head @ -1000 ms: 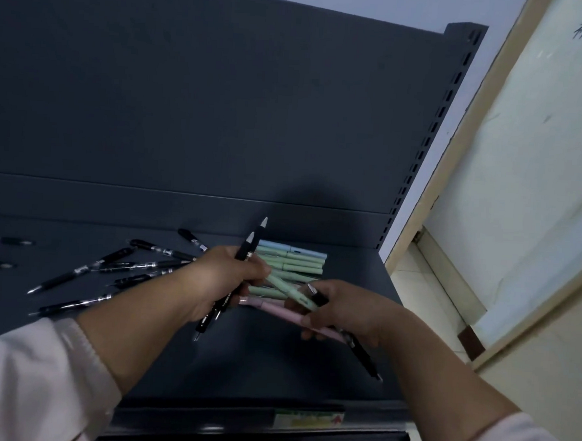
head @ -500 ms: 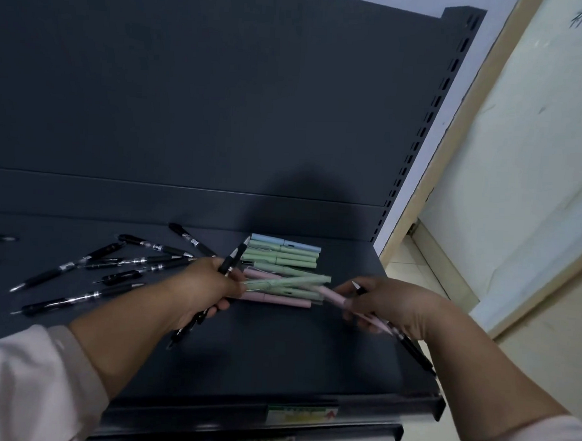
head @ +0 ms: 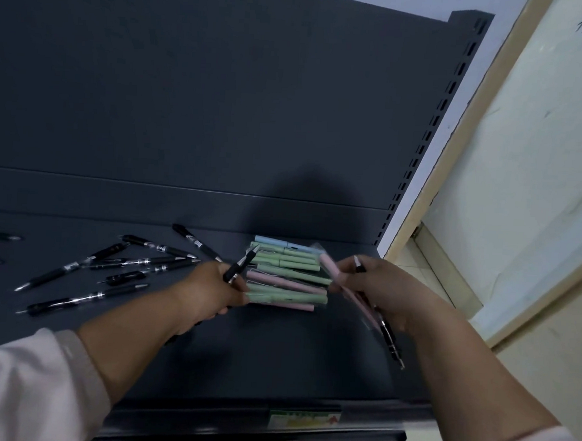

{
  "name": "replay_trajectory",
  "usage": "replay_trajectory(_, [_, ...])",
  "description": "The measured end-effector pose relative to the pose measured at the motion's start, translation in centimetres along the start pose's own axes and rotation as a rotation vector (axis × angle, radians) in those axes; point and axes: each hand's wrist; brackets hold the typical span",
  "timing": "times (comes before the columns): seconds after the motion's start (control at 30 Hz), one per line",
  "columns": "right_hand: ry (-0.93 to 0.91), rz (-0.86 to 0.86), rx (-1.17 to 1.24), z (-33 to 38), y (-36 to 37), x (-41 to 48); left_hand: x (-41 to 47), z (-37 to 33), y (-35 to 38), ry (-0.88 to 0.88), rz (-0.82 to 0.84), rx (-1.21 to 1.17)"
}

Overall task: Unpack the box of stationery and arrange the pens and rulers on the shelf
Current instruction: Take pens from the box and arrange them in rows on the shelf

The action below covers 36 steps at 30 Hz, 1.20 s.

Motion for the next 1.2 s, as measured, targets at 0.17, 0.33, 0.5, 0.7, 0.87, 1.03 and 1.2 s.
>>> replay_trajectory(0.17, [-0.199,0.070,-0.187,0.9,3.6,-0.1,-0.1,-0.4,0.5,0.011,-0.032,-0.030])
replay_trajectory(0.33, [-0.231,0.131,-0.372,0.6,6.3,1.1,0.2,-0.6,-0.9,-0.078,-0.082,-0.140])
replay_trajectory(0.5, [-0.229,0.026,-0.271,2.2,5.6,1.4,-0.8,-1.3,-1.6,-0.170,0.067,-0.317])
replay_trajectory(0.7, [-0.137,0.112,0.266,6.4,6.0,1.3,-1.3,-2.1,-2.5,-0.151,0.136,-0.406])
replay_trajectory(0.87, [0.081,0.267,0.833,9.3,8.5,2.4,-2.1,-2.4,-3.5,-0.167,0.143,-0.363])
replay_trajectory(1.03, [0.103,0.318,0.781,10.5,11.8,3.3,-3.1,-1.9,-5.1,-0.120,0.154,-0.306])
replay_trajectory(1.2, [0.007,0.351,0.587,11.8,15.2,2.7,-4.6,-0.8,-7.6,-0.157,0.196,-0.292])
Point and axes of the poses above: each hand's wrist, its own x-axis towards the middle knuckle, its own y-axis out of the palm, z = x × y, and after that the axes turned 4 degrees about -x, right-handed
